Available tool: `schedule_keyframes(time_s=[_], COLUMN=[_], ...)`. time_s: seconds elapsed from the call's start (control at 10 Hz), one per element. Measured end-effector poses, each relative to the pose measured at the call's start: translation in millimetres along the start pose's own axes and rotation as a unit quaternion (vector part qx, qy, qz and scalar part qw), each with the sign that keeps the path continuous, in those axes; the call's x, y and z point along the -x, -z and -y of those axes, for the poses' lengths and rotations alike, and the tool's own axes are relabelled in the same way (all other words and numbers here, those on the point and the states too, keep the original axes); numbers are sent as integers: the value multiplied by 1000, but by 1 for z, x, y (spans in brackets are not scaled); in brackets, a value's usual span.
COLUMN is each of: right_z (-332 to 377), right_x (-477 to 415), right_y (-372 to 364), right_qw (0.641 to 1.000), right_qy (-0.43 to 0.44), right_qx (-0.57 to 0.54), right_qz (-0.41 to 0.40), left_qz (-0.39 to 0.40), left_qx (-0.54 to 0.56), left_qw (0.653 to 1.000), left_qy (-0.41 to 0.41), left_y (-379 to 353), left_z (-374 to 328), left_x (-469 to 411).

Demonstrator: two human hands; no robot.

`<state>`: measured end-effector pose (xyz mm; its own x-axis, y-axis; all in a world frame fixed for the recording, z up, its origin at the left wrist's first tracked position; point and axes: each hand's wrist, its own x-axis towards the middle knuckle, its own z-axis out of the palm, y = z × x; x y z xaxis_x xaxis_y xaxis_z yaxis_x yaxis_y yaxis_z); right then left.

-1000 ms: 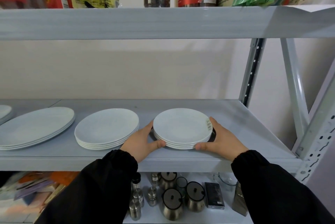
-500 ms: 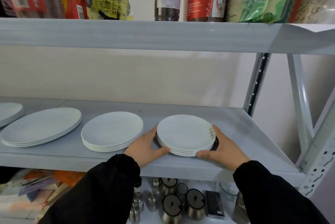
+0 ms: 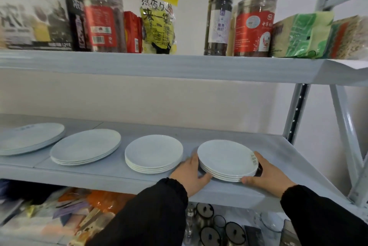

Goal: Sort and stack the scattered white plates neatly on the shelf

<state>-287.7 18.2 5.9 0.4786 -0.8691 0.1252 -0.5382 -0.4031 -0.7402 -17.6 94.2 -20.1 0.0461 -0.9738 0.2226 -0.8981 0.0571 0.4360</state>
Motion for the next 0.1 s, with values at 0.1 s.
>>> schedule_keyframes(time_s=[0.1], right_z=[-1], right_x=[4], right_y=[2], right_qw=[999], right_qy=[-6], right_qx=[18], right_qz=[-36], left_qz=[-3], left_qx=[-18], left_qw=[1000], left_qy=[-13], left_y=[12], left_z=[4], left_x=[7])
